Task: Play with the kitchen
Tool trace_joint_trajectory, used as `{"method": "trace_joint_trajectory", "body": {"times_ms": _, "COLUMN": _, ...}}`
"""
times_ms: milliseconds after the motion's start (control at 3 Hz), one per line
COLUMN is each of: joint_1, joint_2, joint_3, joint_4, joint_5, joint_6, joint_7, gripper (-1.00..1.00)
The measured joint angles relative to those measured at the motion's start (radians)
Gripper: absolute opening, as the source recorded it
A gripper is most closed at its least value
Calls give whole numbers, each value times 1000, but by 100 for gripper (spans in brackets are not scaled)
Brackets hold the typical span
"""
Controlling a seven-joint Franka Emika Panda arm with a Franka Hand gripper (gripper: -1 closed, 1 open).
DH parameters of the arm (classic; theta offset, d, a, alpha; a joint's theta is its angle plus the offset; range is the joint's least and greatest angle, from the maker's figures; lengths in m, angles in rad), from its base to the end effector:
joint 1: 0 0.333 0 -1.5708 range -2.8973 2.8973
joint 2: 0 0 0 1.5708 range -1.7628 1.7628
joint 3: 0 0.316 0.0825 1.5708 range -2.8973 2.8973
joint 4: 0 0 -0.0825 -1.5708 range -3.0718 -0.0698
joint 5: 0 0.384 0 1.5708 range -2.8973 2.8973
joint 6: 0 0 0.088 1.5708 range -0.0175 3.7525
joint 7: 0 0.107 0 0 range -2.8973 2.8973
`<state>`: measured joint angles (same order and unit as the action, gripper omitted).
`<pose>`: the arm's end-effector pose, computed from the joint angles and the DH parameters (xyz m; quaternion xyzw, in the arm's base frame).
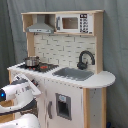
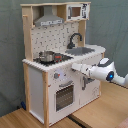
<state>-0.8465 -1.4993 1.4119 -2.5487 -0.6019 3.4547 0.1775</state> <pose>0.3451 0.3514 0.3473 0.4505 0.5895 0.4195 0.5231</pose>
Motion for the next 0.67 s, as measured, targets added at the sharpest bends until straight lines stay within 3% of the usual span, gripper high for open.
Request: {"method": "trace_joint_trajectory", "body": {"times_ms": 667, "joint_1": 1, "joint_2": 0, "joint_3": 0, "joint_4": 1, "joint_5": 0, "joint_6": -1, "joint_7": -223, "gripper": -100}}
